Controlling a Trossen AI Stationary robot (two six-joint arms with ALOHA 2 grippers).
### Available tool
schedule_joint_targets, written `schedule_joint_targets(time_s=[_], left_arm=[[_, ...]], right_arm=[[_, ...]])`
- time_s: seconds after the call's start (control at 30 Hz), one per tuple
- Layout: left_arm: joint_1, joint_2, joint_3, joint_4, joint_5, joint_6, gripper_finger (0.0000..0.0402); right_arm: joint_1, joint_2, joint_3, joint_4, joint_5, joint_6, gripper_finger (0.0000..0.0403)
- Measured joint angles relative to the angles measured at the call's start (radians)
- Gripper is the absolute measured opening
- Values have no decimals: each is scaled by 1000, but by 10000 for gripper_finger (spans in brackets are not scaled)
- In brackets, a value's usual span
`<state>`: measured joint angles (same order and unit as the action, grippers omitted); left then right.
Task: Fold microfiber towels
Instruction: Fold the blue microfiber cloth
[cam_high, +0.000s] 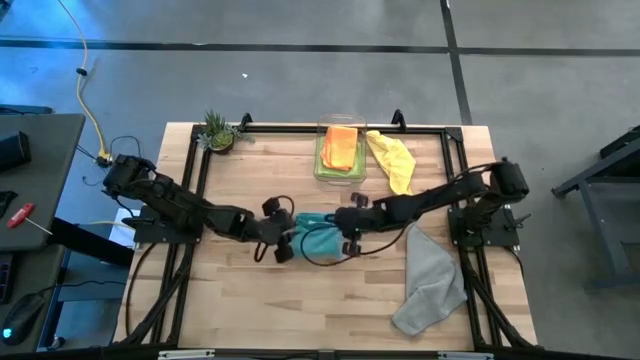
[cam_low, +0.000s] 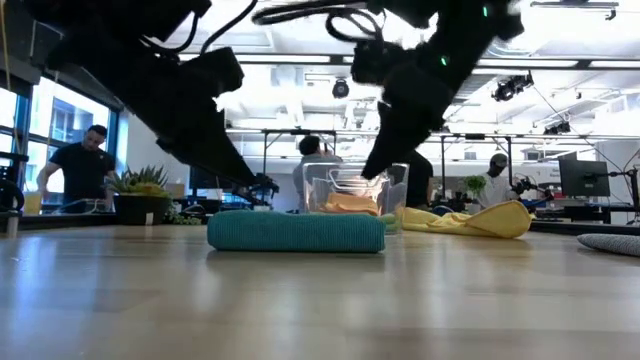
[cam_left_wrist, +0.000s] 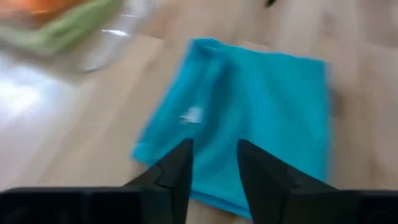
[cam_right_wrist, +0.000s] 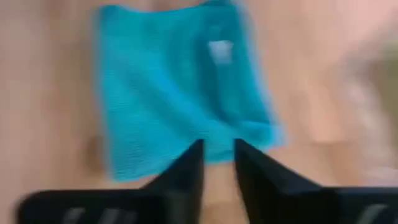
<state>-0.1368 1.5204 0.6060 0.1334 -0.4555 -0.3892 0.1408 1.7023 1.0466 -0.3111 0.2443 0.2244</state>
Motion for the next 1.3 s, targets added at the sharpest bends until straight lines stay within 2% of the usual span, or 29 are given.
schedule_joint_targets(time_s=[0.07,0.13,0.23,0.3,0.4,0.47,0.63,0.83,0.97,1.1,1.3], left_arm=[[2,0,0,-2,44,56,81],[16,0,0,0,82,100,51],[55,0,0,22,123,153,10],[103,-3,0,48,203,197,8],[185,2,0,91,399,215,20],[219,15,0,93,442,249,31],[255,41,-1,96,495,339,83],[269,105,0,121,477,364,158],[271,155,0,188,470,367,180],[270,191,12,204,433,373,153],[269,188,17,222,421,411,47]], right_arm=[[-25,-2,-72,119,-130,-23,30],[-44,-2,-119,197,-186,-45,10],[-71,0,-142,251,-201,-47,31],[-87,0,-143,263,-201,-47,46],[-104,0,-135,270,-208,-49,62],[-110,0,-133,280,-224,-49,71],[-101,0,-133,283,-236,-45,85],[-85,-2,-132,314,-236,-42,87],[-81,-3,-132,316,-235,-43,87],[-81,-3,-132,316,-235,-42,87],[-81,-3,-132,311,-234,-43,87]])
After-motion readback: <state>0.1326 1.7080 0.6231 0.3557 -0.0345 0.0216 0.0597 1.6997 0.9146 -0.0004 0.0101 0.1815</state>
